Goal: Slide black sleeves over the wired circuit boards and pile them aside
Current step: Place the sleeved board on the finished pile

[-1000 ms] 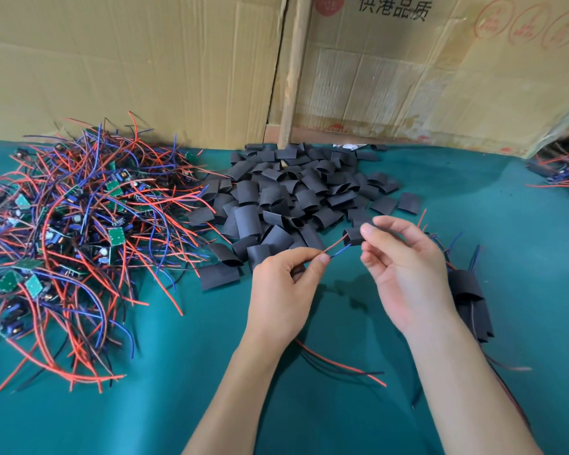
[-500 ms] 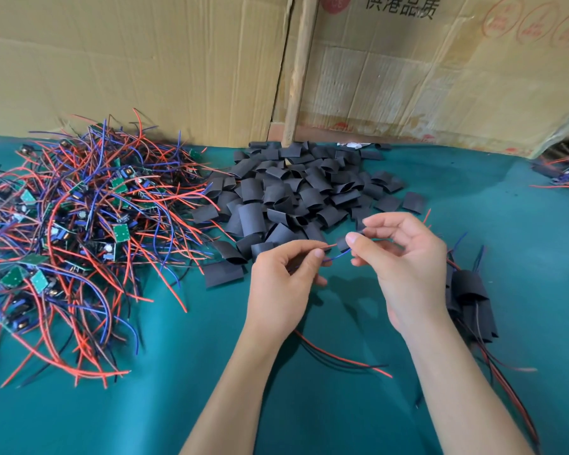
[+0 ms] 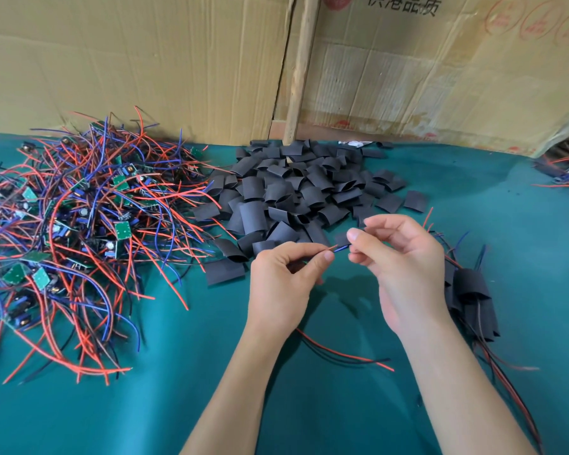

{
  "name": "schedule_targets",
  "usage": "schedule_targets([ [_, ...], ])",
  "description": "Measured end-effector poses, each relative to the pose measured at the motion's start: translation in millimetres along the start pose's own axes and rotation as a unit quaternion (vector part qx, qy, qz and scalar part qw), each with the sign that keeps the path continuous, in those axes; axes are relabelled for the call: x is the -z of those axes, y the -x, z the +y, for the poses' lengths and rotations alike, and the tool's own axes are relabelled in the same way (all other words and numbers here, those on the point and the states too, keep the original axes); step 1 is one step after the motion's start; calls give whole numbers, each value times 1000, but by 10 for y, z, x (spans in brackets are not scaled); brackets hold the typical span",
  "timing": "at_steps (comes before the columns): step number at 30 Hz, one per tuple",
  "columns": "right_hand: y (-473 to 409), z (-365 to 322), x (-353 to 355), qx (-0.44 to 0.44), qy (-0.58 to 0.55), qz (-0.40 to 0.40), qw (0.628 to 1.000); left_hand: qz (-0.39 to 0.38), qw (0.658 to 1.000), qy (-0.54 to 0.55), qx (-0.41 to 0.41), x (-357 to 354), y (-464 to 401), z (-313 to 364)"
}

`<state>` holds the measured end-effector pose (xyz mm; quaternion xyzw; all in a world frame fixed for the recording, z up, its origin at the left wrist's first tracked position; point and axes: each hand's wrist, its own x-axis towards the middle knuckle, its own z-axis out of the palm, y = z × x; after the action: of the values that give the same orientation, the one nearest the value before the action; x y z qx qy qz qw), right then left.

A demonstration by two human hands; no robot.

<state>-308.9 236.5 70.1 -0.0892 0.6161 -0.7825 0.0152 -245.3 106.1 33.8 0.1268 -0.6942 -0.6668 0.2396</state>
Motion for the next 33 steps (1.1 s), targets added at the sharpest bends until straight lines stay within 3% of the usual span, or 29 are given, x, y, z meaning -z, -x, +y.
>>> schedule_targets([
  [6, -19, -26, 33, -27, -24, -34, 999, -6, 1000, 2, 12, 1, -7, -1],
  [21, 34, 81, -56, -38, -8, -21, 999, 8, 1000, -6, 6, -12, 14, 17],
  [28, 59, 87, -69, -76, -17, -33, 996, -52, 998, -9, 21, -4, 28, 15],
  [33, 130, 154, -167, -140, 14, -98, 985, -95, 995, -1, 6, 1, 46, 46],
])
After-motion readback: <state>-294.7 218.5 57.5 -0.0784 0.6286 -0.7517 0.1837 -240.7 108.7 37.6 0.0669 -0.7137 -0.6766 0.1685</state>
